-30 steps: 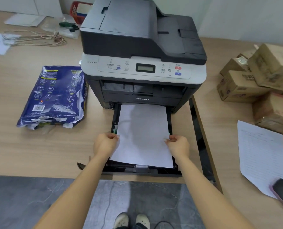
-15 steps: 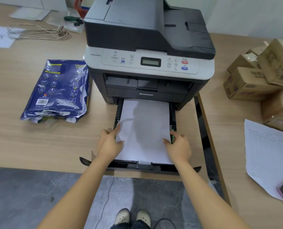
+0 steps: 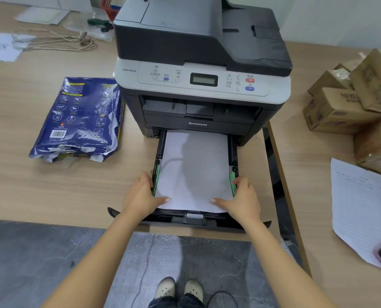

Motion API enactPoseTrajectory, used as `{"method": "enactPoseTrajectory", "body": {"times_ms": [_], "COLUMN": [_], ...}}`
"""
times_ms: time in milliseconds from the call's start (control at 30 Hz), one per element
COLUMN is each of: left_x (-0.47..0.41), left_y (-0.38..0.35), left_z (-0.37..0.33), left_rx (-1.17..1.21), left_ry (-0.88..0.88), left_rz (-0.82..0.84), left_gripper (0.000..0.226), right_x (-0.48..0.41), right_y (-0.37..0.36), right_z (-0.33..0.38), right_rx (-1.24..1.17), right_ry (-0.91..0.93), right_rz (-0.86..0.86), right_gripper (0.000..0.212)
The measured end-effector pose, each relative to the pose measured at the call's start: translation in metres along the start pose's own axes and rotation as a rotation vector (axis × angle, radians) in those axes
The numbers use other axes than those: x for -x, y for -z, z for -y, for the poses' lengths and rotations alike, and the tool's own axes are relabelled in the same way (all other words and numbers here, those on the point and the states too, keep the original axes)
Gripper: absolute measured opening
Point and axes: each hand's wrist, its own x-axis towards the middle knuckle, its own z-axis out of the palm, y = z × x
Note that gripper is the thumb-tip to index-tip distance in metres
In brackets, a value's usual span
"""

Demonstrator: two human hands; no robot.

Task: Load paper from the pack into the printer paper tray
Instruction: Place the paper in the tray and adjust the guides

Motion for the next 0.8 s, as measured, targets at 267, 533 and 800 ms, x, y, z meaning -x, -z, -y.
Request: {"method": "enactPoseTrajectory", "body": {"times_ms": [267, 533, 800], "left_x": [-0.006, -0.007, -0.007], "left_y": [-0.007, -0.009, -0.005], "left_z": [-0.007, -0.008, -0.004], "left_rx": [-0.137, -0.182, -0.113], "left_ry": [0.021, 0.007, 0.03], "left_rz": [-0.013, -0.042, -0.073], "left_gripper": [0.069, 0.07, 0.053], "right_x": [-0.009, -0.013, -0.011], "right_y": [-0.005, -0.006, -0.002], "right_z": [0.008, 0.009, 0.0], "right_rx": [0.17, 0.217, 0.05], "right_ry": [0.009, 0.034, 0.0], "right_rz": [-0.009, -0.057, 0.019], "right_gripper": [0.09, 0.089, 0.096]}}
